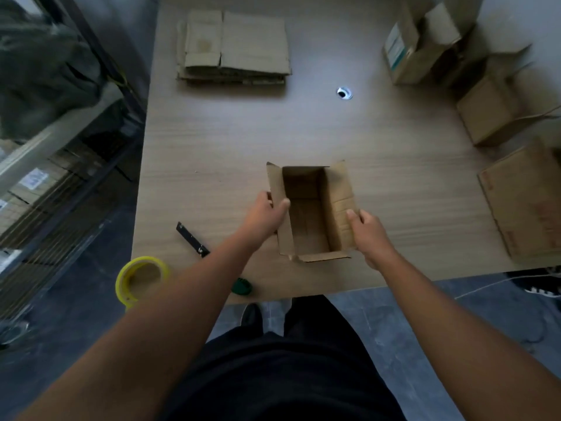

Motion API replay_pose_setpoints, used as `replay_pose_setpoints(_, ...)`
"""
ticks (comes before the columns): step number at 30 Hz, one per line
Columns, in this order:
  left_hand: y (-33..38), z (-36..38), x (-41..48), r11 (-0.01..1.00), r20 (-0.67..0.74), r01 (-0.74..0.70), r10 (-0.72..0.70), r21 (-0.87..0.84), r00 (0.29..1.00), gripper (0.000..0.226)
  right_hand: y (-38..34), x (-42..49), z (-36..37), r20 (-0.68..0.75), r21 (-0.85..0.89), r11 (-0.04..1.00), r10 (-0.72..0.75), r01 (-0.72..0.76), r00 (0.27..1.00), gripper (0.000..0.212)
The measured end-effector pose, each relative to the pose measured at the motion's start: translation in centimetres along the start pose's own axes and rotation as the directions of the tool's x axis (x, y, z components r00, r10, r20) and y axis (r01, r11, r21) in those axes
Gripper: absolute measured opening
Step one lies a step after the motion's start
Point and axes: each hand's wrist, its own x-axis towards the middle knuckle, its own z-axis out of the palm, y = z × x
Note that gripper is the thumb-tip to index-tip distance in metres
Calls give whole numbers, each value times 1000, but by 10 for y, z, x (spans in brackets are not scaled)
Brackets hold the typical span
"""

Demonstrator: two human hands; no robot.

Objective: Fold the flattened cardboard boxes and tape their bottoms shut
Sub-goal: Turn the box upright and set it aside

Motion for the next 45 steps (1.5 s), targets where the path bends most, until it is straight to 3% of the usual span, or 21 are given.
replay_pose_setpoints(4,-10,14,-23,995,100,63,-55,-80,994,34,-11,-13,1,-32,2,1000,-6,6,999,36)
replay_pose_setpoints(9,-8,23,-26,998,17,0,1,-70,1000,27,-17,-38,-20,-36,-86,992,-100,96,994,33)
replay_pose_setpoints(15,40,43,-3,996,37,-80,81,-25,996,29,-10,-36,-80,-138,-306,926,-273,222,952,45)
replay_pose_setpoints(21,120,100,55,994,47,-109,110,-24,993,27,-17,16,-173,-219,-428,882,-311,195,925,52)
replay_pose_setpoints(28,214,213,162,996,78,-28,35,-84,996,29,-13,136,-270,-230,-541,816,-376,204,898,55)
replay_pose_setpoints(35,288,325,268,996,76,15,-8,-93,997,37,-9,265,-341,-157,-600,768,-389,225,908,59)
replay_pose_setpoints(38,303,352,284,997,47,14,-10,-82,999,28,-11,297,-354,-87,-622,738,-396,261,914,61)
replay_pose_setpoints(42,317,352,279,999,44,28,-26,-45,999,36,-29,309,-356,-19,-611,725,-414,317,910,61)
replay_pose_setpoints(45,317,315,271,989,-11,-76,78,131,997,45,-56,311,-342,37,-610,709,-420,354,907,61)
